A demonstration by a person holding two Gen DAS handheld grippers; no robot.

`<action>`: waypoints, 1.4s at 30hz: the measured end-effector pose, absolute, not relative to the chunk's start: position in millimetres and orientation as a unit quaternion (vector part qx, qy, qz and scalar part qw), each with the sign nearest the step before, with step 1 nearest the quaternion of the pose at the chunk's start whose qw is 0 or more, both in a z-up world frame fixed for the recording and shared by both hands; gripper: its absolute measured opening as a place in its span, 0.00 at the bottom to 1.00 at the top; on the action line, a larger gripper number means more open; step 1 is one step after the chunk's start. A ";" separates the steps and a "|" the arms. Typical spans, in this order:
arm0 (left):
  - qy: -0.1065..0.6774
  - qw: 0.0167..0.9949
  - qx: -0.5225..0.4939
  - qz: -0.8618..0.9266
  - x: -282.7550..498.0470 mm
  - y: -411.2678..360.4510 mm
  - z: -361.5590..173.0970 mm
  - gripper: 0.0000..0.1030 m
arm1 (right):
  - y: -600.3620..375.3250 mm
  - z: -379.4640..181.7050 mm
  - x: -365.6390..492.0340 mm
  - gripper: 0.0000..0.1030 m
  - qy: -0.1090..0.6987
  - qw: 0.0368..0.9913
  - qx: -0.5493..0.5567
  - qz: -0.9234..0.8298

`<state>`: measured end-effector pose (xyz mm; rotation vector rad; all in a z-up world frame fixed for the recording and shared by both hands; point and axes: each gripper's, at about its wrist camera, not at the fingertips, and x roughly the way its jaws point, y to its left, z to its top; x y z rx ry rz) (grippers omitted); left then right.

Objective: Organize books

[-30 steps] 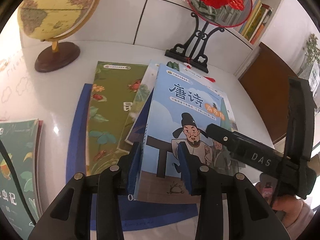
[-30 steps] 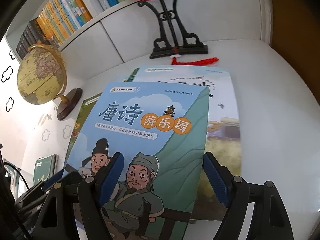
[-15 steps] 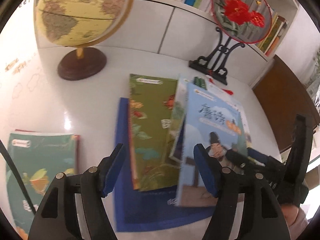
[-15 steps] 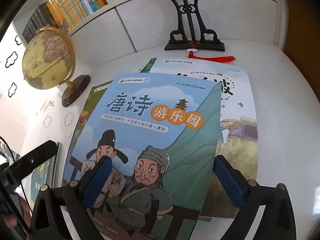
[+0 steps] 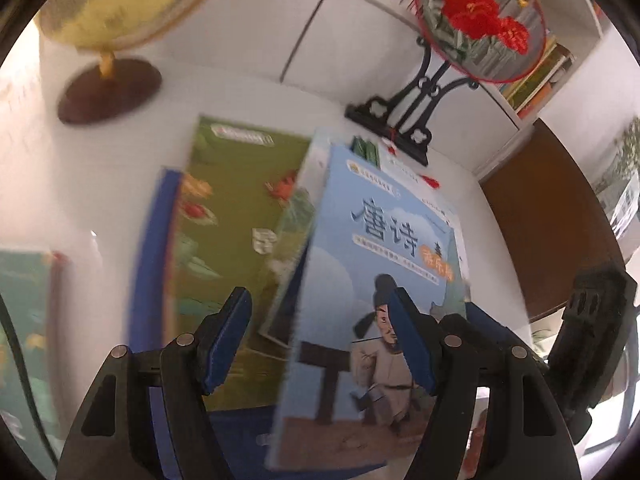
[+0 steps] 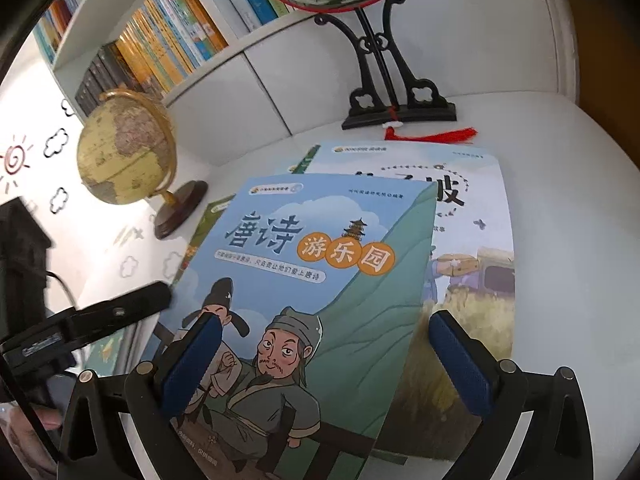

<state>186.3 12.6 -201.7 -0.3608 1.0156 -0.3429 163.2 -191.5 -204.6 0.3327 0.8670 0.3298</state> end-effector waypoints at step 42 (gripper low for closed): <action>0.436 0.842 -0.246 -0.200 149.6 66.5 -176.1 0.44 | -174.1 -151.0 112.6 0.11 0.368 0.869 0.213 0.253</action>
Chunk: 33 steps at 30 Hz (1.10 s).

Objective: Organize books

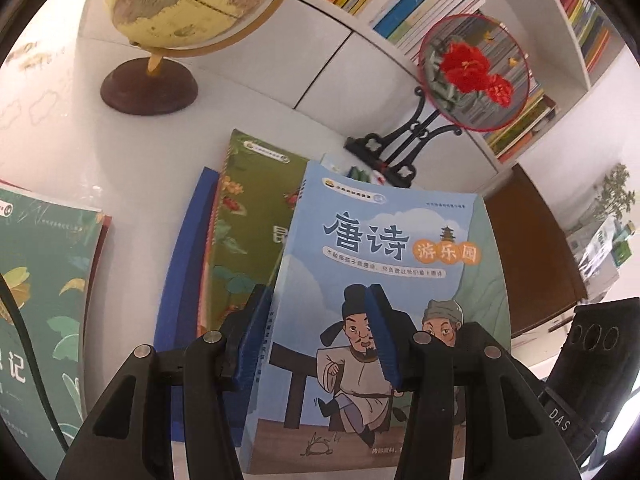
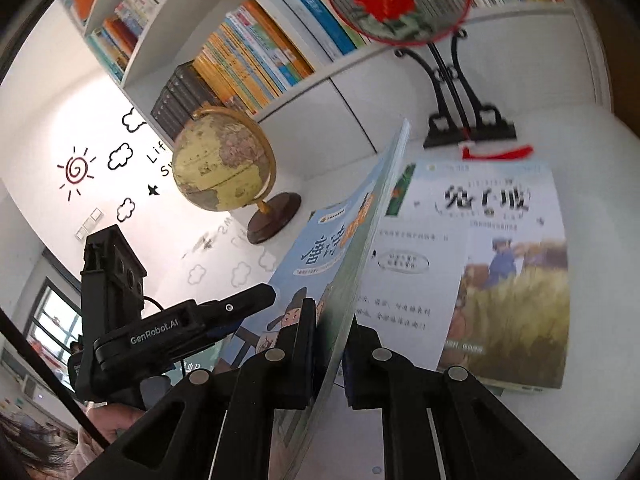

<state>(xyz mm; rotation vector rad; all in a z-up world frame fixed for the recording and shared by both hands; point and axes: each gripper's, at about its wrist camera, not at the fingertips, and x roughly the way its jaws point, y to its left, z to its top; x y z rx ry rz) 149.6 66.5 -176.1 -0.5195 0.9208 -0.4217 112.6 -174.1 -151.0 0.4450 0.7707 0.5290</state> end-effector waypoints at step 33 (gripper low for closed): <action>0.379 0.854 -0.340 -0.109 60.8 239.6 -141.0 0.44 | -6.5 -102.8 98.0 0.11 0.347 0.827 0.260 0.358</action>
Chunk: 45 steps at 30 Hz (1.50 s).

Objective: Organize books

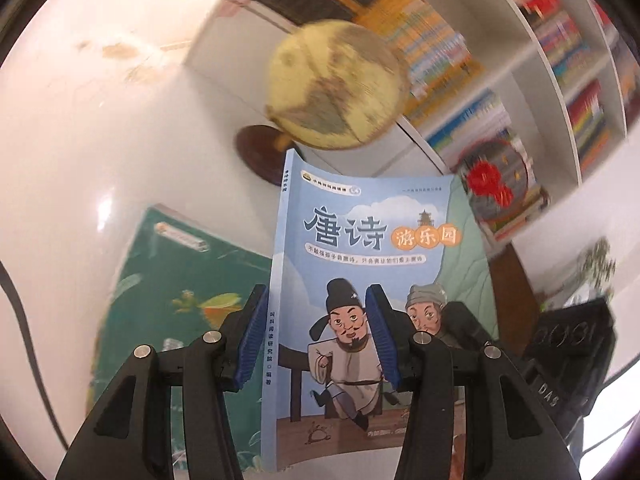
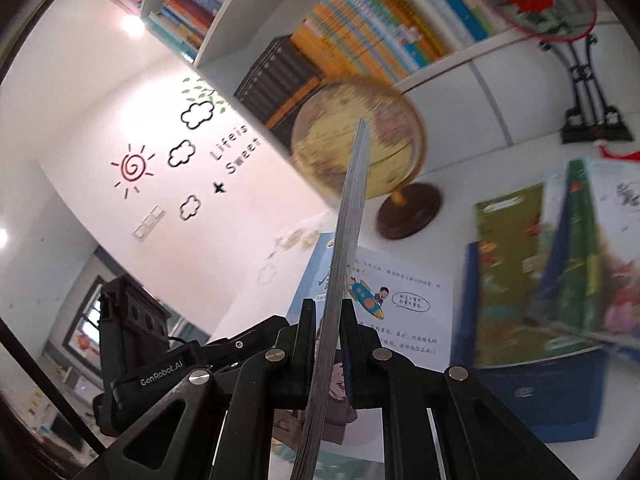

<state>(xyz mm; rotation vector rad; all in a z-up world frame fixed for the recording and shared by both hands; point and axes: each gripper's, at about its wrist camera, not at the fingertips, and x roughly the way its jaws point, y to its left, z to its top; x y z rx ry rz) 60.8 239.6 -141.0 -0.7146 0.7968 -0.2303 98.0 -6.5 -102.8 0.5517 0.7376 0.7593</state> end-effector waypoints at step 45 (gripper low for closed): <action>0.511 0.839 -0.173 0.074 63.5 256.4 -180.7 0.56 | 58.7 -162.8 91.1 0.62 0.532 0.781 0.201 0.259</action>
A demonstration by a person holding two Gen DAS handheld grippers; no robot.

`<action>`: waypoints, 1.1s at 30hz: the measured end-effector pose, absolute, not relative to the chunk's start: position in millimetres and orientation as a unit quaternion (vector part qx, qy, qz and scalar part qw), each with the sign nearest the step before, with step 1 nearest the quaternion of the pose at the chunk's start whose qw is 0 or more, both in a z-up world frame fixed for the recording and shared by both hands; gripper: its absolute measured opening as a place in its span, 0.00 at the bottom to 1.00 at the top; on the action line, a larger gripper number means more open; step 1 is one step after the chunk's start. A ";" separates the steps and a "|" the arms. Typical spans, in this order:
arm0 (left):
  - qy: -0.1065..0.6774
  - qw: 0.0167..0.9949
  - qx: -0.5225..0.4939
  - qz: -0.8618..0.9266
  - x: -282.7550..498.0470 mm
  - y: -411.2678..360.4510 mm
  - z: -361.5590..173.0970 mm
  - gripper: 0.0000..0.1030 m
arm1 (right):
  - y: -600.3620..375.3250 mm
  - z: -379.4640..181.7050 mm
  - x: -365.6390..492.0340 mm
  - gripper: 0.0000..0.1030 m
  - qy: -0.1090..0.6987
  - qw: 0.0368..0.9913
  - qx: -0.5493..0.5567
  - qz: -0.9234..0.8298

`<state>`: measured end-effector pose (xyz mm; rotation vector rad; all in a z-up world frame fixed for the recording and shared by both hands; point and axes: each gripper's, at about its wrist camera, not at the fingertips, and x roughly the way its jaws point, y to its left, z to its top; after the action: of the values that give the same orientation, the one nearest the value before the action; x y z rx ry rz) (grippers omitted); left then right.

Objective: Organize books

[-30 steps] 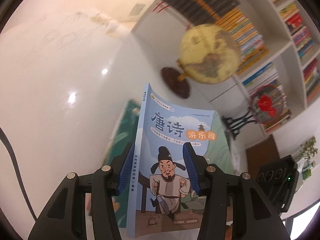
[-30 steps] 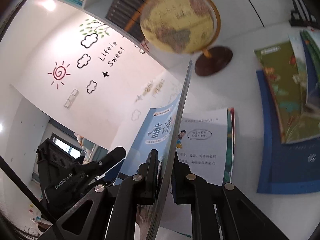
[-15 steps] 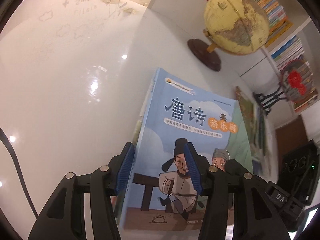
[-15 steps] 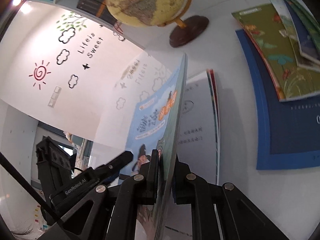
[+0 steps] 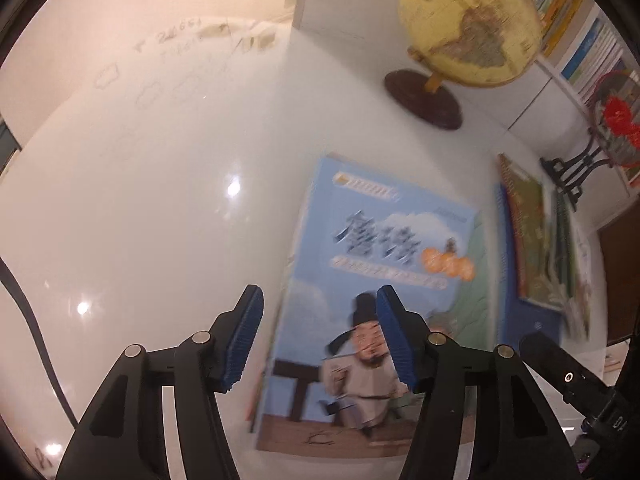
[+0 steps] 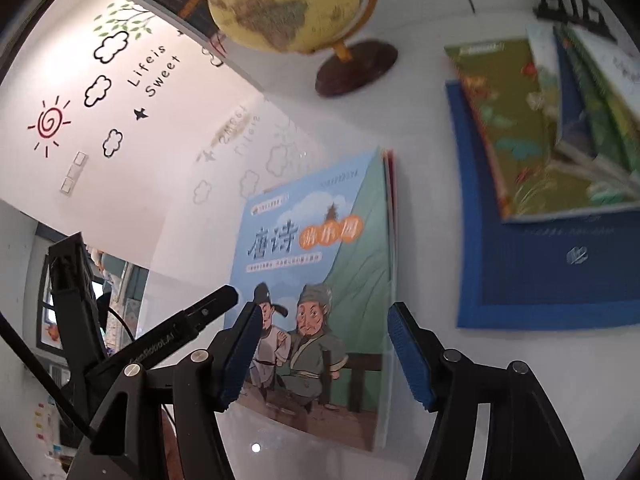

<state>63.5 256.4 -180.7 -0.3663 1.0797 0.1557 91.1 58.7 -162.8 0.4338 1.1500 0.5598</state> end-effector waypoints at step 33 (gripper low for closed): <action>0.478 0.839 -0.124 -0.228 147.8 -51.9 -172.0 0.51 | -242.9 -183.1 112.5 0.62 0.453 0.851 0.261 0.041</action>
<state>147.8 -51.9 -172.0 -0.2631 1.0101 -0.4813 112.5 -242.9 -183.1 0.5499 0.9547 0.0862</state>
